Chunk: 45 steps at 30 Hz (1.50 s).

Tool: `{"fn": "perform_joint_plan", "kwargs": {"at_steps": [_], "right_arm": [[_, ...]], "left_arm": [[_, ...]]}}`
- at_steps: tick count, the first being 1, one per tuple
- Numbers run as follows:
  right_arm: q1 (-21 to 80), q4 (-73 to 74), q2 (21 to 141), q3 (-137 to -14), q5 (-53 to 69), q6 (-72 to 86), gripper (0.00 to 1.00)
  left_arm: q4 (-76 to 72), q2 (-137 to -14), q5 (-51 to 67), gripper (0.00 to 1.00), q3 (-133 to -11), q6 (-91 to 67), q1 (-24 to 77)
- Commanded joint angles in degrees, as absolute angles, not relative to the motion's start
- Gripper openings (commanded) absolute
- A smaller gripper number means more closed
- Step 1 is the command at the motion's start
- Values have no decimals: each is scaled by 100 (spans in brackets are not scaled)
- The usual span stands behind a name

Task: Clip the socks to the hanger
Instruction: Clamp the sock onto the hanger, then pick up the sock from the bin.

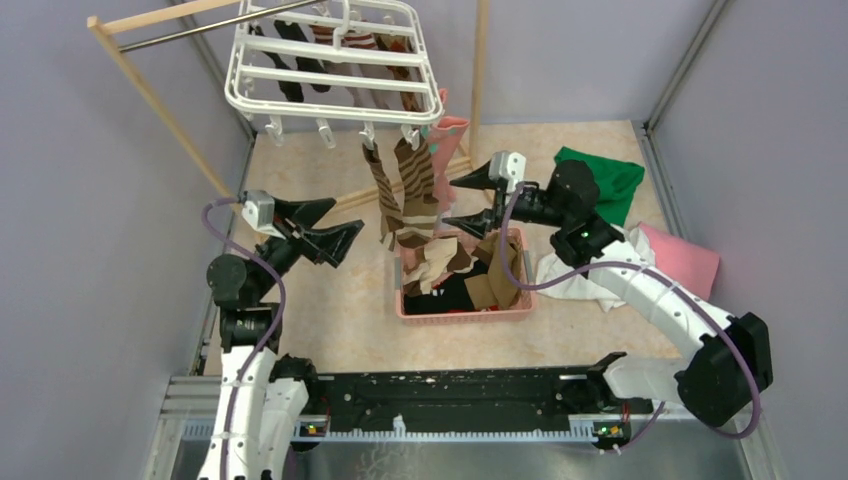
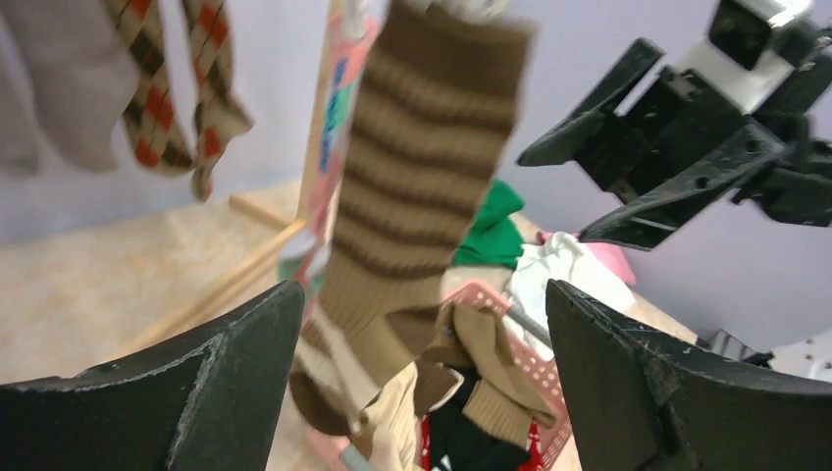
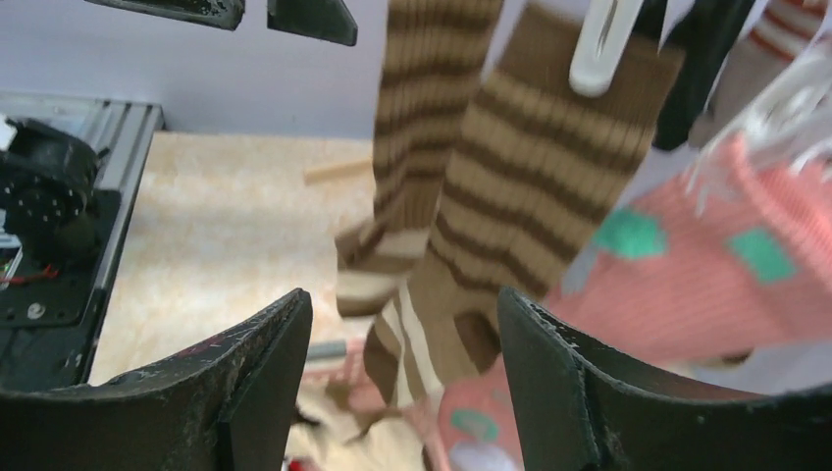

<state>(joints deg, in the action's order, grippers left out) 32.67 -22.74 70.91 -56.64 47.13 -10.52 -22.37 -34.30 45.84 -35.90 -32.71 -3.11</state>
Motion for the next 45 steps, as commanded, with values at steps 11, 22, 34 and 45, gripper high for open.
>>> {"fn": "perform_joint_plan", "kwargs": {"at_steps": [11,22,34,45], "right_arm": [[3067,-193,6476,-5096,4664,-1120,68],[2993,-146,6259,-4947,3622,-596,67],[2892,-668,5947,-4746,3408,-171,68],[2892,-1710,5858,-4722,3472,398,67]], "left_arm": [[-2987,-3807,2996,53,-2062,-3688,-308],[-3742,-5964,1756,18,-2906,-3367,1005],[-4672,-7848,1624,17,-4135,-3420,2084],[-5241,-9313,1871,18,-5196,-3653,2975]]}}
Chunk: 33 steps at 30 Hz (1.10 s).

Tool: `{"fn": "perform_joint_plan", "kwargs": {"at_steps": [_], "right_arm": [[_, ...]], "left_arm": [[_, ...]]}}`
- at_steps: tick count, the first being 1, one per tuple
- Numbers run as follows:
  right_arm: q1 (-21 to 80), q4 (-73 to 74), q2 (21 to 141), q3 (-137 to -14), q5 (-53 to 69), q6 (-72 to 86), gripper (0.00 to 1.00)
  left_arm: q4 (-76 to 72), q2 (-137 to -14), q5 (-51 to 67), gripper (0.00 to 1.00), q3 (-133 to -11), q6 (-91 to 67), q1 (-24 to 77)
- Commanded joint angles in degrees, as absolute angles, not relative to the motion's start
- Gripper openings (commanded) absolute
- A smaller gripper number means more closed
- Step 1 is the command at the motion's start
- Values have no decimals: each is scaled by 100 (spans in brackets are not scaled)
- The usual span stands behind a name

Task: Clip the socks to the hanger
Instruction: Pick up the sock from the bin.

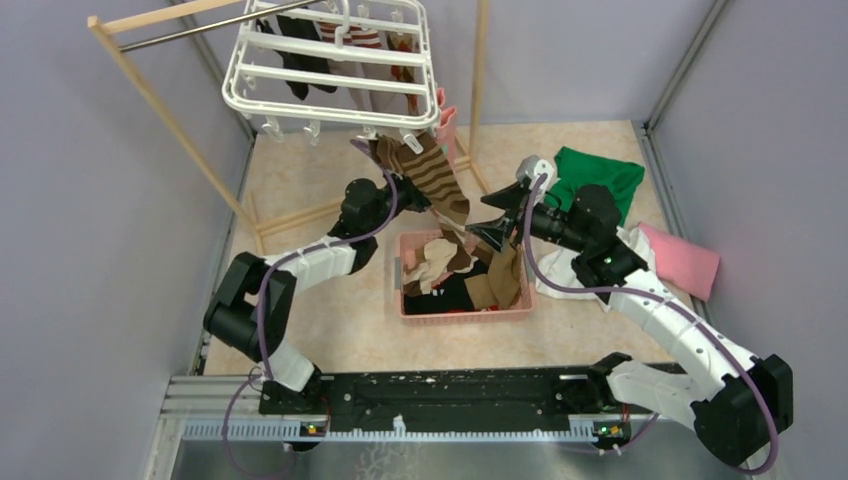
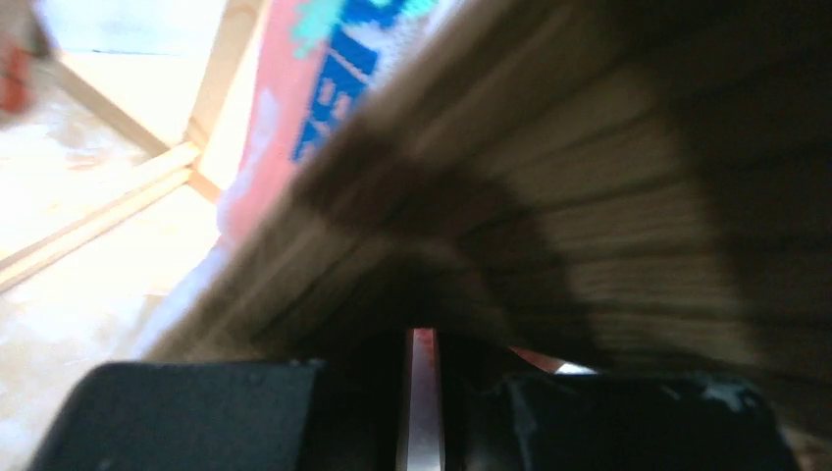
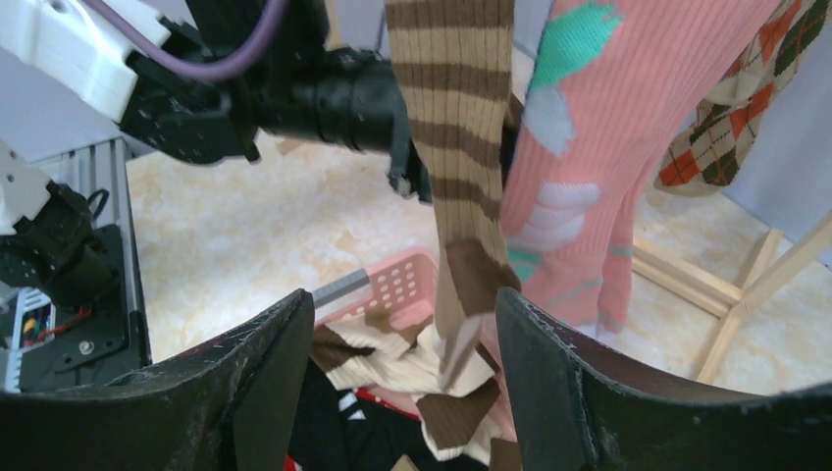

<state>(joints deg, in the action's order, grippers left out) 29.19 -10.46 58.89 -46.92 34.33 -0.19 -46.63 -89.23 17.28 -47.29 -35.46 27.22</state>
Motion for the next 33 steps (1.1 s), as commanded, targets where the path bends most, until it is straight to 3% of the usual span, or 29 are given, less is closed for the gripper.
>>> {"fn": "perform_joint_plan", "kwargs": {"at_steps": [1,10,15,24,28,33], "right_arm": [[2892,-1818,5884,-4740,3472,451,67],[2891,-2939,6143,-4665,3205,1017,58],[2885,-2300,6475,-5050,2288,106,70],[2467,-1941,7148,-5544,2772,-534,70],[2372,-1908,7641,-5842,3028,-625,67],[2290,-2317,8176,-6112,3328,-117,54]], "left_arm": [[-5267,-9423,1891,18,-5309,-3680,3041],[-5508,-10075,1986,18,-5849,-3965,3332],[-5502,-9959,1945,18,-5688,-3951,3341],[-5503,-9838,2033,19,-5555,-3967,3343],[-5516,-9818,2115,20,-5568,-3988,3340],[-5489,-9701,2173,22,-5511,-3950,3340]]}}
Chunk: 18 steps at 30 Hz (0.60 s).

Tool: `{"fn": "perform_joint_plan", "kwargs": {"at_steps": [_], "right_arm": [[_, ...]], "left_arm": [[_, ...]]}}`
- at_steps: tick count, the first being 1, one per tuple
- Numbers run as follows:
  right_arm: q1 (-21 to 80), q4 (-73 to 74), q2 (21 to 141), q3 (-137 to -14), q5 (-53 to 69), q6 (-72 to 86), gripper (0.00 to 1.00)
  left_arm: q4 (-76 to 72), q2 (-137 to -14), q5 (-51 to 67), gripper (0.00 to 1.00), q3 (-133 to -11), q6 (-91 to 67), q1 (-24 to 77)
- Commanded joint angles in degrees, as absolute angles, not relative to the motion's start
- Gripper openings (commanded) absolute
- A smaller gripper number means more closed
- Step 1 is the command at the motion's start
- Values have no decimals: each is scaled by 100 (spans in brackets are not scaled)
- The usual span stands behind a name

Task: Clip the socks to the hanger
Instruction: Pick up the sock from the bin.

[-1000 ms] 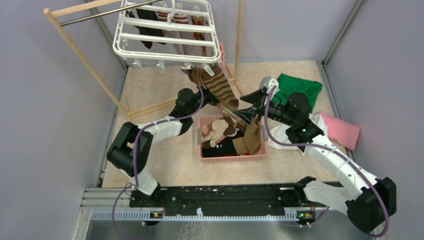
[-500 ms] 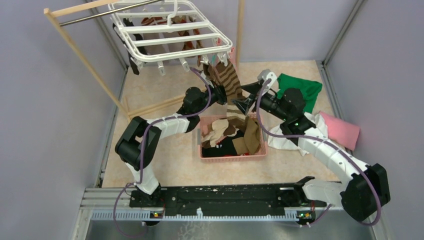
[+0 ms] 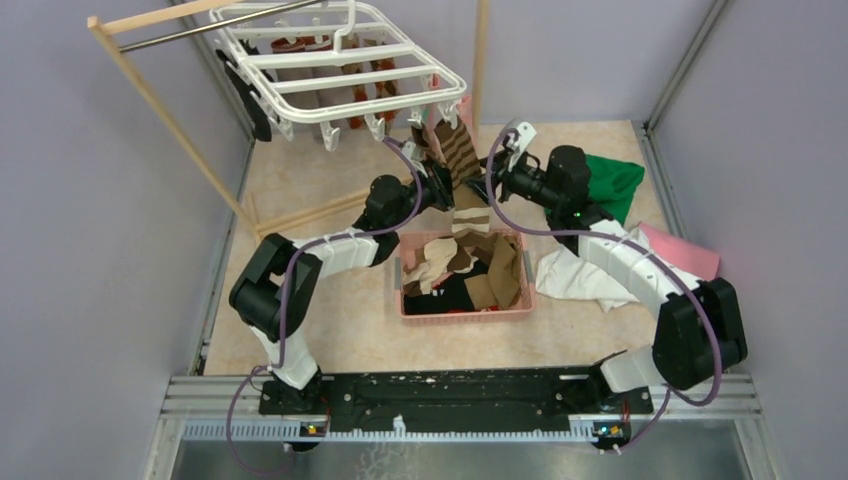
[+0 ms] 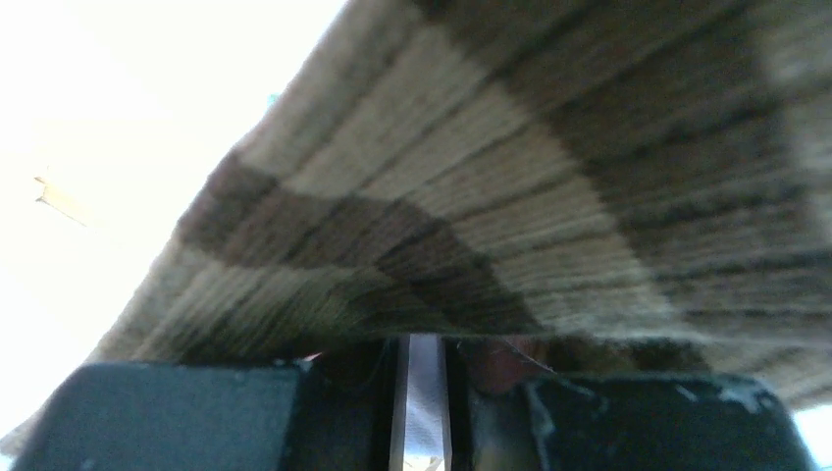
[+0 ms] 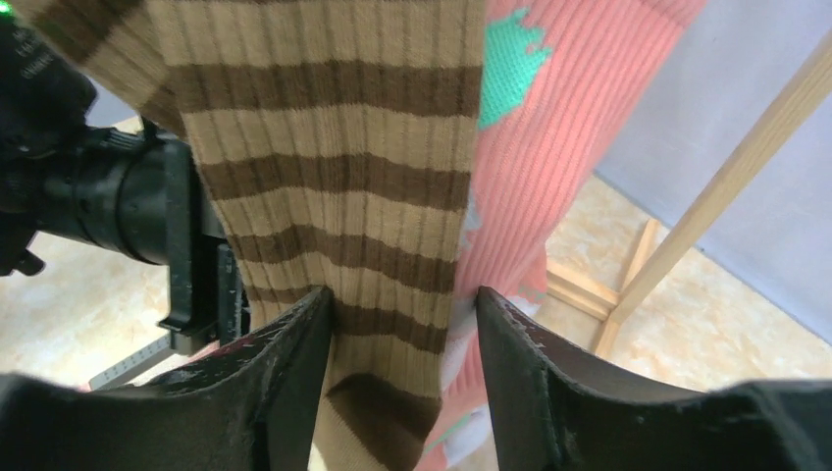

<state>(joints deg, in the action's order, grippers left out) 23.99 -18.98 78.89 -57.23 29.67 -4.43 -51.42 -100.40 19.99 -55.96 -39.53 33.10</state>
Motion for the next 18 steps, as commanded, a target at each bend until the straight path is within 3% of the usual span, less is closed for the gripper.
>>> {"fn": "perform_joint_plan", "kwargs": {"at_steps": [1,3,7,13,18], "right_arm": [[2209,-2448,8260,-6129,3360,48,46],[2079,-2694,8379,-6143,3432,375,30],[1851,-2996,8569,-6240,3656,559,17],[1613,-2903,8928,-6575,3490,410,12],[1456,-2758,9305,-7014,3384,204,11]], "left_arm": [[-5466,-9644,2171,22,-5480,-3920,3345],[-5339,-9488,2152,24,-5410,-3854,3345],[-5048,-9086,2070,33,-5169,-3674,3332],[-4670,-8601,1990,45,-4827,-3499,3331],[-4321,-8210,2238,49,-4577,-3390,3331]]}}
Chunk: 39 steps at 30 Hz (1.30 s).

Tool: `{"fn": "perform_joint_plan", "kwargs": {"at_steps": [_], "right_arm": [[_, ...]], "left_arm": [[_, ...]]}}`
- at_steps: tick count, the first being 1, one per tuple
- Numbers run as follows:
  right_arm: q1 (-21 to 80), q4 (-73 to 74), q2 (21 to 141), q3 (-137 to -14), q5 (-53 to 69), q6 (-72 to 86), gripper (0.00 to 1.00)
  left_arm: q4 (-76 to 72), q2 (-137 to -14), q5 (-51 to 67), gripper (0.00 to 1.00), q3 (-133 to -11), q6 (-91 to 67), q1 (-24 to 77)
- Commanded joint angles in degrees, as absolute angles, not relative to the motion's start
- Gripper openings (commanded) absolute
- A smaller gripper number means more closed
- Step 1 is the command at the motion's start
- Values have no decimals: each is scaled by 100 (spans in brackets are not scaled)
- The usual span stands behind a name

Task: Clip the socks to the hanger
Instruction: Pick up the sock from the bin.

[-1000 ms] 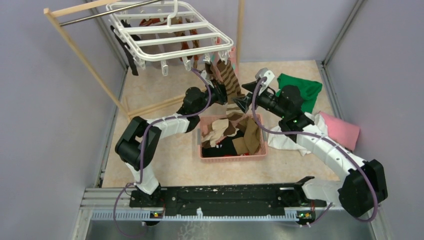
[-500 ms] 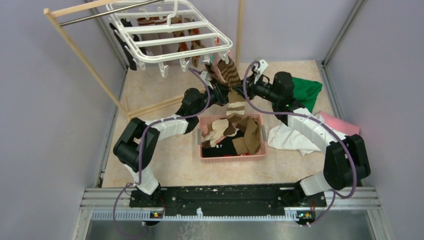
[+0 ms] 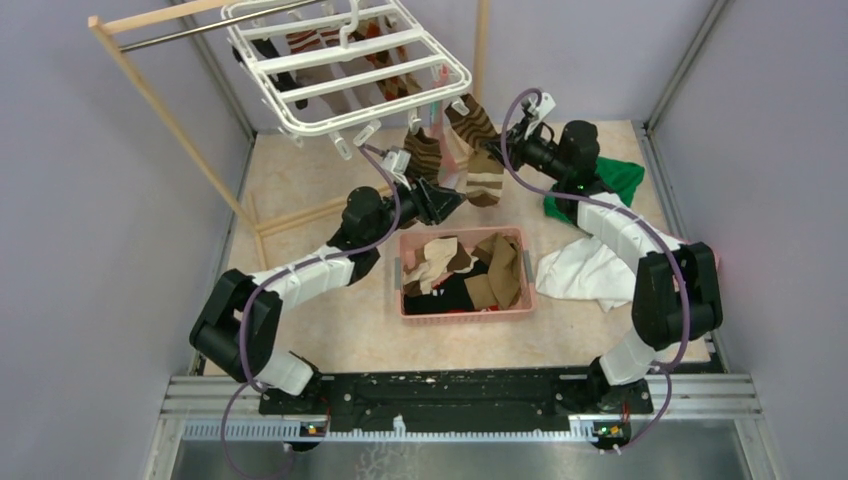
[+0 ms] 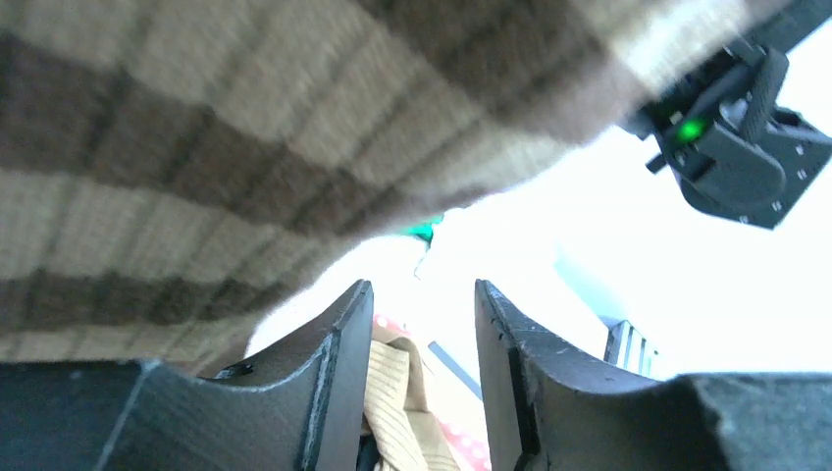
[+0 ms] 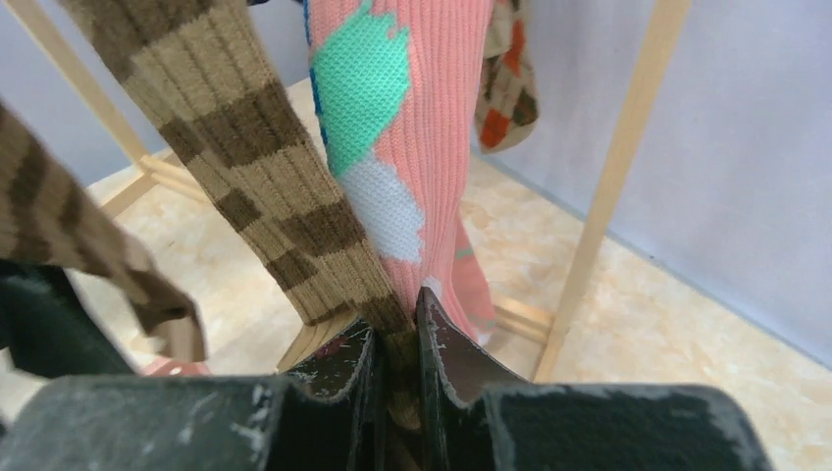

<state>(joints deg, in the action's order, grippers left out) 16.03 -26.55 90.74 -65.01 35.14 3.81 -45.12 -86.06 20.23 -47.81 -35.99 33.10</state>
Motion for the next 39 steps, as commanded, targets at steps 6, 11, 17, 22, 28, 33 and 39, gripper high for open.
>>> {"fn": "perform_joint_plan", "kwargs": {"at_steps": [6,11,17,22,28,33,39], "right_arm": [[1310,-2409,9848,-7745,3136,26,11],[1268,-2061,10452,-8546,3055,-188,11],[1268,-1818,11045,-9332,3102,-49,12],[1266,-1950,11219,-9483,3393,298,13],[1264,-2255,11360,-9499,3822,635,15],[1199,-2627,11308,-9307,4367,898,23],[1089,-2882,11039,-8955,4681,1120,33]], "left_arm": [[-3778,-7626,2517,55,-4264,-3176,3332],[-3298,-7219,2671,57,-3960,-2956,3331],[-3037,-6726,2636,59,-3585,-2829,3331],[-2973,-6275,2464,61,-3315,-2804,3331],[-2787,-5814,2107,62,-3111,-2798,3331],[-2562,-5424,1792,63,-2983,-2742,3336],[-2324,-4911,1408,67,-2744,-2618,3331]]}}
